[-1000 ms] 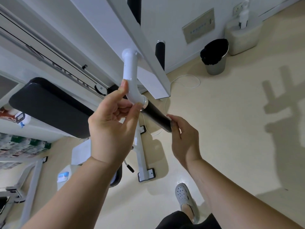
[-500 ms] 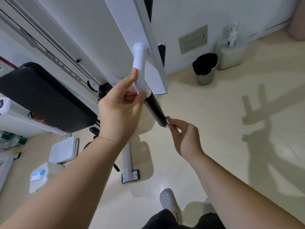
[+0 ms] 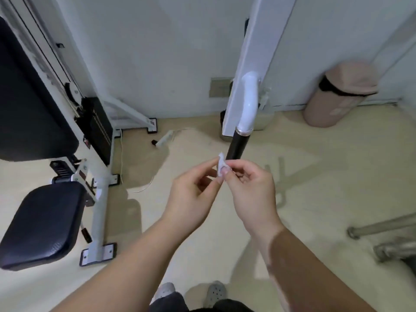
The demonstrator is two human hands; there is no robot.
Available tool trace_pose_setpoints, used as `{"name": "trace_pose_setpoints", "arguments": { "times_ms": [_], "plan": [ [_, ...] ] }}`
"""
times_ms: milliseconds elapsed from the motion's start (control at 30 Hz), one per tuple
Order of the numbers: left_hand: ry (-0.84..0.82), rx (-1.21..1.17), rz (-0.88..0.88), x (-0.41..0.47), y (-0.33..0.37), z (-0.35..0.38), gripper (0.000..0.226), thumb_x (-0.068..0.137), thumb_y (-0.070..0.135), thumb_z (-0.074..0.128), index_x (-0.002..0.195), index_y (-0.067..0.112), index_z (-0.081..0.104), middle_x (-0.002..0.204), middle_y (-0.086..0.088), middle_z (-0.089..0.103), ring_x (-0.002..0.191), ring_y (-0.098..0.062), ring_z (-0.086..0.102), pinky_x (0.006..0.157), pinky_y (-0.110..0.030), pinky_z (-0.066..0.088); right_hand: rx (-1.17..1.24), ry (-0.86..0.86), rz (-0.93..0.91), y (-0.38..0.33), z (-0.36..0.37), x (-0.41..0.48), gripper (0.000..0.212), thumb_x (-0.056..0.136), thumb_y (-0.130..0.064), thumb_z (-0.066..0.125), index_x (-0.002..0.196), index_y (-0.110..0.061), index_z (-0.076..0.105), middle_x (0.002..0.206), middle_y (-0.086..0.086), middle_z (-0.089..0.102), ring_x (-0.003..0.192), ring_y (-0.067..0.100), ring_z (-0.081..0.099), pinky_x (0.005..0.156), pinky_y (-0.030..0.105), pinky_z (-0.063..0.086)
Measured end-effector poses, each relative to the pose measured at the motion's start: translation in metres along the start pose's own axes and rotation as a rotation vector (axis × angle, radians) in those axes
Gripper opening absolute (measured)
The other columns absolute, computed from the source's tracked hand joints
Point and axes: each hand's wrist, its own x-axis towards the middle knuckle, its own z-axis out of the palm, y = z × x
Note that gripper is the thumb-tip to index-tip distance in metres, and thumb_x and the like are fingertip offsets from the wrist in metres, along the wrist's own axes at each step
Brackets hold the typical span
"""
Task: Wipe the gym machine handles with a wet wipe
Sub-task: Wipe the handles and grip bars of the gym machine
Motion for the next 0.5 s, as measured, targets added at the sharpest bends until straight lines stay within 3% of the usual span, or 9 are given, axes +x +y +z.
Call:
{"name": "trace_pose_setpoints", "arguments": {
  "times_ms": [100,200,300,367,433,500],
  "plan": [
    [0.002,-0.128,-0.070,0.007,-0.016,-0.005,0.029,0.095,0.014,0.069,0.112,0.036,0.074,0.102,0.008,0.076,0.094,-0.010,0.071,0.091,-0.038,0.058,0.004,-0.050,0.096,-0.006,0.013,-0.008,0.033,0.096,0.002,0.063,0.089,-0.027,0.077,0.087,-0.016,0.079,0.088,0.001,0.074,0.081,0.013,0.053],
    [0.022,-0.166,-0.136,0.014,-0.032,-0.008,0.022,0.092,0.005,0.069,0.099,0.024,0.078,0.095,0.010,0.078,0.095,-0.011,0.073,0.092,-0.043,0.058,-0.119,-0.111,0.075,-0.004,0.013,-0.012,0.031,0.097,0.000,0.062,0.087,-0.025,0.078,0.082,-0.014,0.079,0.081,0.000,0.072,0.077,0.014,0.053],
    [0.002,-0.173,-0.172,0.016,-0.037,-0.005,0.021,0.090,0.006,0.070,0.082,0.023,0.078,0.083,0.010,0.076,0.083,-0.013,0.071,0.083,-0.038,0.059,-0.261,0.252,0.028,-0.003,0.002,-0.004,0.023,0.096,-0.013,0.067,0.077,-0.025,0.074,0.067,-0.005,0.066,0.062,0.011,0.058,0.066,0.029,0.049],
    [-0.018,-0.158,-0.174,0.017,-0.039,-0.003,0.021,0.089,0.009,0.070,0.078,0.024,0.078,0.082,0.013,0.075,0.075,-0.007,0.066,0.071,-0.023,0.052,-0.143,0.400,-0.027,-0.010,-0.011,0.007,0.004,0.096,-0.020,0.069,0.094,-0.022,0.070,0.076,-0.005,0.061,0.064,0.003,0.054,0.067,0.023,0.048],
    [-0.013,-0.135,-0.171,0.020,-0.042,-0.002,0.020,0.090,0.014,0.071,0.078,0.027,0.079,0.084,0.013,0.075,0.072,-0.004,0.062,0.066,-0.016,0.045,-0.117,0.355,-0.029,-0.019,-0.022,0.020,0.032,0.094,-0.032,0.068,0.121,-0.017,0.064,0.096,-0.008,0.065,0.081,-0.004,0.061,0.080,0.018,0.053],
    [0.021,-0.111,-0.164,0.023,-0.046,0.001,0.022,0.091,0.014,0.070,0.079,0.031,0.079,0.086,0.013,0.074,0.074,-0.002,0.062,0.066,-0.012,0.043,-0.184,0.249,-0.013,-0.026,-0.030,0.035,0.043,0.094,-0.038,0.067,0.132,-0.018,0.061,0.108,-0.015,0.069,0.099,-0.005,0.064,0.094,0.020,0.053]
  ]
}}
